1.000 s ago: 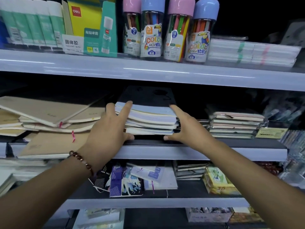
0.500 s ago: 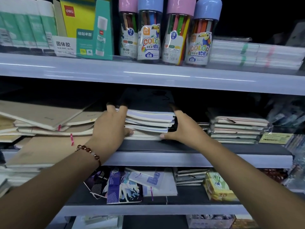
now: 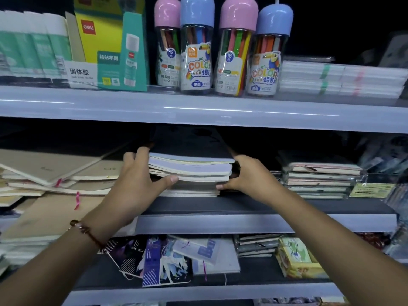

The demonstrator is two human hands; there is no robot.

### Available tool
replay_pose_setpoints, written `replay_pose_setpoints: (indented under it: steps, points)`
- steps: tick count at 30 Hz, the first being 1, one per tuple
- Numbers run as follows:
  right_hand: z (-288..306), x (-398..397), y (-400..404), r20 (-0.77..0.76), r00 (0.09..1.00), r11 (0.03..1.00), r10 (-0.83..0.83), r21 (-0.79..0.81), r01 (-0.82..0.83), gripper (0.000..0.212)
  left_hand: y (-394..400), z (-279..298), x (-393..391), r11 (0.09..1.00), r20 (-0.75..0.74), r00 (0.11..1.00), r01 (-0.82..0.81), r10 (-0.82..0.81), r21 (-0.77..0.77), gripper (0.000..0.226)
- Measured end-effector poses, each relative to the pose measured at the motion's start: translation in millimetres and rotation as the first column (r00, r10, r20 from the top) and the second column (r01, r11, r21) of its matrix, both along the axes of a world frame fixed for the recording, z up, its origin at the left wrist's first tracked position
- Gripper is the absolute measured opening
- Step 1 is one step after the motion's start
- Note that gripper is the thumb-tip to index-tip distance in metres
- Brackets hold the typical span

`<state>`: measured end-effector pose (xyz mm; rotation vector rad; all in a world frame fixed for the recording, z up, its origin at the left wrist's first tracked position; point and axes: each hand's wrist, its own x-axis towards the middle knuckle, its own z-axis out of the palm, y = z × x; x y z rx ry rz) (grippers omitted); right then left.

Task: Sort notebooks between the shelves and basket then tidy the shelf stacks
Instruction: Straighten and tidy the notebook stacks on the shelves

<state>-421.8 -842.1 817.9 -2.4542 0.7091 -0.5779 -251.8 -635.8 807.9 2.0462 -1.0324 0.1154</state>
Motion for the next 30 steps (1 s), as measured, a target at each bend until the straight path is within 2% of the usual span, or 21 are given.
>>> replay_pose_setpoints:
  steps: [2, 5, 7, 10, 12, 14, 16, 20, 23, 27, 30]
  points:
    - [-4, 1, -8, 0.019, 1.000, 0.998, 0.004, 0.069, -0.006, 0.073, -4, 3, 4, 0.999, -0.036, 0.999, 0.012, -0.011, 0.053, 0.073]
    - [-9, 1, -20, 0.111, 0.994, 0.984, -0.002, 0.179, -0.018, 0.112, -13, 8, 10, 0.993, -0.039, 0.999, -0.008, 0.012, 0.117, 0.072]
    - [-8, 1, -23, 0.183, 0.983, 0.966, -0.025, 0.259, -0.023, 0.127, -17, 8, 11, 0.991, -0.031, 0.999, -0.032, 0.037, 0.131, 0.072]
    - [-4, 7, -17, 0.269, 0.961, 0.959, -0.063, 0.284, -0.016, 0.112, -19, 6, 10, 0.993, 0.006, 0.999, -0.046, 0.046, 0.108, 0.071]
    - [-3, 10, -8, 0.309, 0.949, 0.960, -0.063, 0.279, -0.028, 0.093, -19, 4, 8, 0.995, 0.022, 0.998, -0.053, 0.051, 0.087, 0.073]
    - [-9, 12, 0, 0.315, 0.948, 0.957, -0.053, 0.288, -0.042, 0.065, -17, 3, 7, 0.997, 0.004, 0.999, -0.048, 0.048, 0.055, 0.072]
    - [-16, 13, 6, 0.316, 0.947, 0.935, -0.057, 0.349, -0.060, 0.050, -14, 3, 6, 0.998, -0.012, 0.999, -0.043, 0.043, 0.035, 0.065]
    - [-18, 17, -1, 0.274, 0.960, 0.939, -0.064, 0.343, -0.036, 0.063, -12, 0, 10, 0.998, -0.041, 0.997, -0.068, 0.069, 0.019, 0.050]
    - [-11, 16, -1, 0.219, 0.975, 0.961, -0.030, 0.273, -0.032, 0.079, -11, 0, 17, 0.994, -0.131, 0.989, -0.078, 0.069, -0.072, 0.047]
    - [-8, 14, 3, 0.188, 0.982, 0.973, -0.007, 0.228, -0.037, 0.065, -9, 1, 19, 0.990, -0.181, 0.982, -0.066, 0.043, -0.122, 0.045]
    - [-8, 9, 8, 0.209, 0.978, 0.972, -0.006, 0.230, -0.043, 0.068, -3, 1, 11, 0.986, -0.198, 0.980, -0.049, 0.017, -0.159, 0.039]
